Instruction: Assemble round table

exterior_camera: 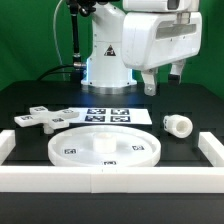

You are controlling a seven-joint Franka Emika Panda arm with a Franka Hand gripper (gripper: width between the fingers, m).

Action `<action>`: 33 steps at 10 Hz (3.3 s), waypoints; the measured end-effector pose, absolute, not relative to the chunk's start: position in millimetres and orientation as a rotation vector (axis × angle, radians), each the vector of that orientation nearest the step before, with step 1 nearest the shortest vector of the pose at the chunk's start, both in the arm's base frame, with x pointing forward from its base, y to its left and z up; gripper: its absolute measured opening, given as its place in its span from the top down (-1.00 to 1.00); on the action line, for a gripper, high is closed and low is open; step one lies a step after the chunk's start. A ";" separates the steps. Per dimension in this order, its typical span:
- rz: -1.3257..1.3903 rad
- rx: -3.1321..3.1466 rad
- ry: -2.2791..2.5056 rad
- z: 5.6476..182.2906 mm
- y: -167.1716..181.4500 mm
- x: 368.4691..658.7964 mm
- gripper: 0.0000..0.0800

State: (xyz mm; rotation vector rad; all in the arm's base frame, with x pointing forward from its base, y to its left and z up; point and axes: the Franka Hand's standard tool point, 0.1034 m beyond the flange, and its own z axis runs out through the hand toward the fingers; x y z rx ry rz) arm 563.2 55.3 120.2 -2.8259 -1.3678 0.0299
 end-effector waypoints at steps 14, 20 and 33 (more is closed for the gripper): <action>0.007 -2.672 -1.637 33.0 -45.6 546.0 -0.62; 0.031 -2.662 -1.623 15.7 -44.3 544.4 -0.56; 0.006 -2.617 -1.684 15.8 -11.2 557.7 -0.02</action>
Offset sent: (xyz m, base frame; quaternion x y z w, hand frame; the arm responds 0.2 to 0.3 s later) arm 0.0000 0.0000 0.0000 0.0000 0.0000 0.0000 1.0000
